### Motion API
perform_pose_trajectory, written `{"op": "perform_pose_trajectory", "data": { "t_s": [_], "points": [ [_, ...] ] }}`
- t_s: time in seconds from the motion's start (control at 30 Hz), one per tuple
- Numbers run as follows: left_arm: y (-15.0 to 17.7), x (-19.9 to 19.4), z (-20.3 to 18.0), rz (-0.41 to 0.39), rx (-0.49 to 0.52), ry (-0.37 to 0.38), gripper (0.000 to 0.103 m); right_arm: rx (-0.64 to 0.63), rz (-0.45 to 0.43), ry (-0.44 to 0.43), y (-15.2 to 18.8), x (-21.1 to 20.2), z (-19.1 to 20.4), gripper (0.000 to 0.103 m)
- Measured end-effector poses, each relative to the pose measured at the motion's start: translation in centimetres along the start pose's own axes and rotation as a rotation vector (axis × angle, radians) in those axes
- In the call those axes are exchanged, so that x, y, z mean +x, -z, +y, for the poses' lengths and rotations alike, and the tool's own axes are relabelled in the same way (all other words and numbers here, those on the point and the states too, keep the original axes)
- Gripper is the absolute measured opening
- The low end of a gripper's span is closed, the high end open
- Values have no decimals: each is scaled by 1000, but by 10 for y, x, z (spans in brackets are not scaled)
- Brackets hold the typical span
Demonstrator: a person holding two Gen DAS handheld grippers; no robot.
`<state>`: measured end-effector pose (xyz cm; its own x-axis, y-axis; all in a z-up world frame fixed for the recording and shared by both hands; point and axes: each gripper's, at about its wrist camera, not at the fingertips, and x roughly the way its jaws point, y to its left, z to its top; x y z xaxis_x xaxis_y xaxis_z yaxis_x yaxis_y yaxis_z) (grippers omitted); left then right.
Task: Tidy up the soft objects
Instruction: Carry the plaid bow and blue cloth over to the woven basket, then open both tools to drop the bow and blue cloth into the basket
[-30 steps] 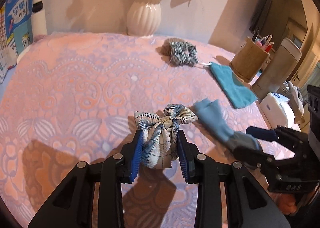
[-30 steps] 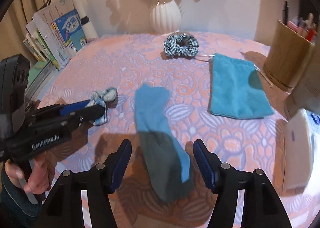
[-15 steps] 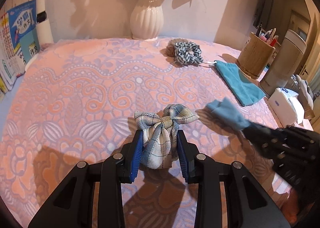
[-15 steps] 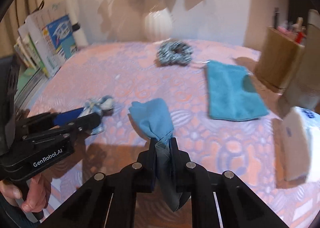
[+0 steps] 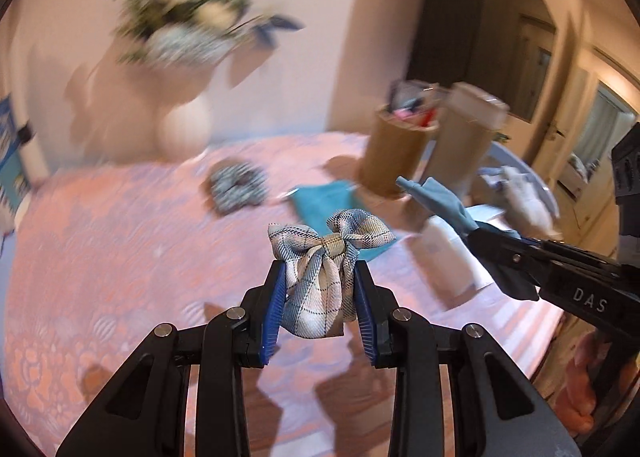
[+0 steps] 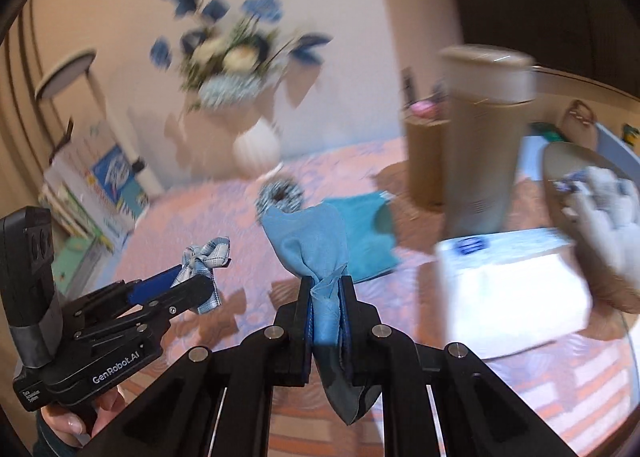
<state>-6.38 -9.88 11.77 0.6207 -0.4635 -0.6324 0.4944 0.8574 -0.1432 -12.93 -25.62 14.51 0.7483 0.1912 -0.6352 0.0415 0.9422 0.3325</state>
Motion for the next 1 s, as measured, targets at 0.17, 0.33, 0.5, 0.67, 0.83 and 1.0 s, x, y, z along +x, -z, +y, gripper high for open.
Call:
{"op": "perform_pose_trajectory", "data": {
  "t_s": [0.17,0.33,0.5,0.67,0.83,1.0],
  "points": [
    [-18,0,-58,-23,109,41,30,91,-52,28,-8,-42,-48,11],
    [-36,7,-119,-32,191,136,30,182,-118,92,-12,-80,-97,11],
    [-52,28,-184,-18,290,211,30,275,-225,177,-21,-122,-158,11],
    [-73,55,-240,-14,335,254,30,375,-278,252,-39,-144,-221,11],
    [-95,83,-273,-16,322,250,30,464,-278,268,-61,-138,-277,11],
    [-115,122,-283,1,283,182,30,514,-229,289,-82,-109,-317,11]
  ]
}}
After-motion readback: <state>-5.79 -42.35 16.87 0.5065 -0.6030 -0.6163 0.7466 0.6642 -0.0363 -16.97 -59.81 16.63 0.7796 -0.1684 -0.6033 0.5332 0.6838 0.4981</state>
